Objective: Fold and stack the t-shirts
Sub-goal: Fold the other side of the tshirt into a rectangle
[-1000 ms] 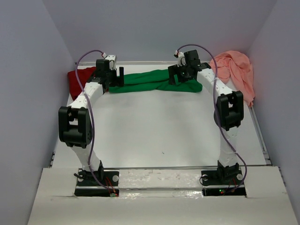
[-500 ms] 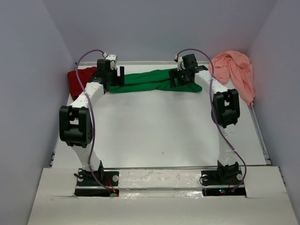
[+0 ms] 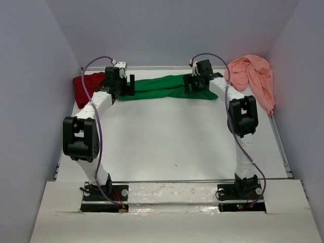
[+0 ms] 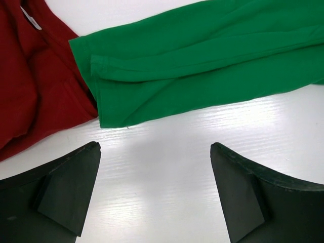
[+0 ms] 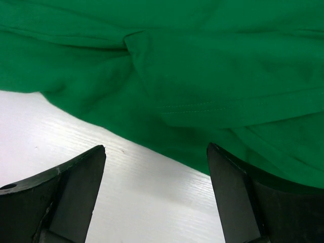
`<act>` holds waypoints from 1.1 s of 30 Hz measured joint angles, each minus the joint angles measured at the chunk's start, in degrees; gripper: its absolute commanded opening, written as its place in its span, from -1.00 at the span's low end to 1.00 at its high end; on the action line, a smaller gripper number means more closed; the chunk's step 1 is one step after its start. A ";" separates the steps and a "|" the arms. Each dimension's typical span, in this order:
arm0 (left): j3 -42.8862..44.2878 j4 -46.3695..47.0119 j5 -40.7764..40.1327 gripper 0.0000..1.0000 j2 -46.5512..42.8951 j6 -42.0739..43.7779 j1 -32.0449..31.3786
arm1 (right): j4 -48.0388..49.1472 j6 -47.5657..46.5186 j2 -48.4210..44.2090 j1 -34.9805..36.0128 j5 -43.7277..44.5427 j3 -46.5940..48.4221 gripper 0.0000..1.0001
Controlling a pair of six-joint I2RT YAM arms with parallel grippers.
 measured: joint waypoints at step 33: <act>-2.86 2.78 -0.15 0.98 -4.39 0.00 -3.21 | 3.67 0.07 6.08 -0.28 4.00 2.99 0.66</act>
